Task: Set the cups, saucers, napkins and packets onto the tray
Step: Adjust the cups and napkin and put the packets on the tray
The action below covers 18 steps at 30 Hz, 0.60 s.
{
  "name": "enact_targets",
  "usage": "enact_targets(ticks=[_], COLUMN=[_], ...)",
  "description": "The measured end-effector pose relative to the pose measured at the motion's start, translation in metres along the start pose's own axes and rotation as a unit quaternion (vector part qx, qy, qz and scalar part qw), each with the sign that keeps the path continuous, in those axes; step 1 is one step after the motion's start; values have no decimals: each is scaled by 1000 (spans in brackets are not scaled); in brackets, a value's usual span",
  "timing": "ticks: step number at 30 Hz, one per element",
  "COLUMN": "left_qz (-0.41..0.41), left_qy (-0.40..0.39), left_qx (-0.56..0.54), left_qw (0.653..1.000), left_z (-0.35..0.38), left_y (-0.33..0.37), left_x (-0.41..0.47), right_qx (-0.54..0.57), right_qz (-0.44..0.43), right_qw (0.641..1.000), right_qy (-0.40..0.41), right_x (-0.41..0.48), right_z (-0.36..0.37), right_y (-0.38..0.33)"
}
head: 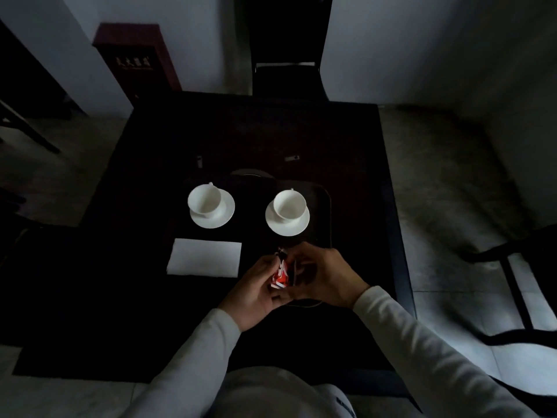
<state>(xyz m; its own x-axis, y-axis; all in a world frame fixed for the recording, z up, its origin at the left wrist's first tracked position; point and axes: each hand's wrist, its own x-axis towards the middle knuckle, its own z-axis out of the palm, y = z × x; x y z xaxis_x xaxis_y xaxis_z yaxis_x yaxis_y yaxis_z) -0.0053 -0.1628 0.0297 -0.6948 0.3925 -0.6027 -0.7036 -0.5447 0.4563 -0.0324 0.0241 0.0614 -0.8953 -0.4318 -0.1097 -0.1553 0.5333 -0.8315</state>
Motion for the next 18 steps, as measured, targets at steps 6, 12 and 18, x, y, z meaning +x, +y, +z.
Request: enact_targets(ticks=[6, 12, 18], left_qz=[18, -5, -34], left_qy=[23, 65, 198], left_qx=[-17, -4, 235], left_qw=[999, 998, 951], left_z=[7, 4, -3], left_y=[-12, -28, -41], left_x=[14, 33, 58], right_qx=[-39, -115, -202], right_qz=[4, 14, 91], right_qw=[999, 993, 973], right_qy=[-21, -3, -70], right_x=[-3, -5, 1], right_z=[-8, -3, 18], right_y=[17, 36, 79])
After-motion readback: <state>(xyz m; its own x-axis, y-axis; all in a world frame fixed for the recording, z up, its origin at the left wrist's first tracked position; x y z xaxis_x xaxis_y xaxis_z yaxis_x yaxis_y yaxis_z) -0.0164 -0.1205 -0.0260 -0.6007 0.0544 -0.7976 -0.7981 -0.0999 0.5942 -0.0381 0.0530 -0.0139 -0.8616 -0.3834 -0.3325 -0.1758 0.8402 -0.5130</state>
